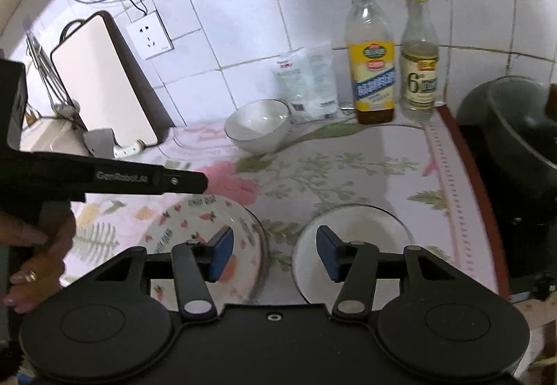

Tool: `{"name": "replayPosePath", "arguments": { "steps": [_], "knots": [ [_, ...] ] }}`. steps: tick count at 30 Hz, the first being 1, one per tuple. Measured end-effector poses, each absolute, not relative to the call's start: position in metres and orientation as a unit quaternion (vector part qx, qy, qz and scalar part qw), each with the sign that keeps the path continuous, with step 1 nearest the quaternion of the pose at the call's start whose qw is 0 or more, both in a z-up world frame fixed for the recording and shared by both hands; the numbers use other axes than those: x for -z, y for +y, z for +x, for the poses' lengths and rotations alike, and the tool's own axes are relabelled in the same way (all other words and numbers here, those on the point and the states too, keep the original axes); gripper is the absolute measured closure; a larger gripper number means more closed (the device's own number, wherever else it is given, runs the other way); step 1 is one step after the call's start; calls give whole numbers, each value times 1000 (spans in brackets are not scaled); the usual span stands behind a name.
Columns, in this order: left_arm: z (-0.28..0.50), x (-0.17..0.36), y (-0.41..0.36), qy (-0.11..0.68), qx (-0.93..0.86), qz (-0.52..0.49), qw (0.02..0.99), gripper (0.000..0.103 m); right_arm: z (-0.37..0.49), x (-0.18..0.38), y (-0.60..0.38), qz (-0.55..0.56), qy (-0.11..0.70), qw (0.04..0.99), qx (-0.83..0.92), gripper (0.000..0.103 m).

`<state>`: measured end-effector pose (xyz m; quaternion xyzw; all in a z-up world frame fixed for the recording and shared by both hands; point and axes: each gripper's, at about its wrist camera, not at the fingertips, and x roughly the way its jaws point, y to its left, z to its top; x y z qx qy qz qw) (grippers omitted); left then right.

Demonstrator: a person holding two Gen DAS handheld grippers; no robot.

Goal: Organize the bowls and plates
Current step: 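Open the right gripper and pull back from the nested bowls, then move the right gripper to the white bowl by the wall and close on its rim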

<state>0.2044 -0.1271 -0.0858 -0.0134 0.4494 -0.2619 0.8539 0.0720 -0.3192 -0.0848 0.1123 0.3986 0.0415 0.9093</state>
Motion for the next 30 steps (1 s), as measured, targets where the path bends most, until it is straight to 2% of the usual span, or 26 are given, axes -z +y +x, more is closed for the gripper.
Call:
{"name": "replayPosePath", "arguments": {
  "steps": [11, 14, 18, 22, 30],
  "knots": [
    [259, 101, -106, 417, 228, -27, 879, 60, 142, 91, -304, 191, 357, 912, -58, 45],
    [276, 108, -102, 421, 222, -28, 879, 58, 163, 96, -306, 224, 356, 905, -61, 45],
    [300, 117, -96, 425, 223, -36, 876, 47, 193, 109, -309, 265, 358, 893, -61, 45],
    [329, 129, -92, 430, 211, -50, 877, 42, 229, 126, -314, 292, 377, 879, -32, 45],
    [385, 175, -99, 466, 173, -101, 862, 43, 291, 174, -325, 329, 433, 839, 31, 45]
  ]
}}
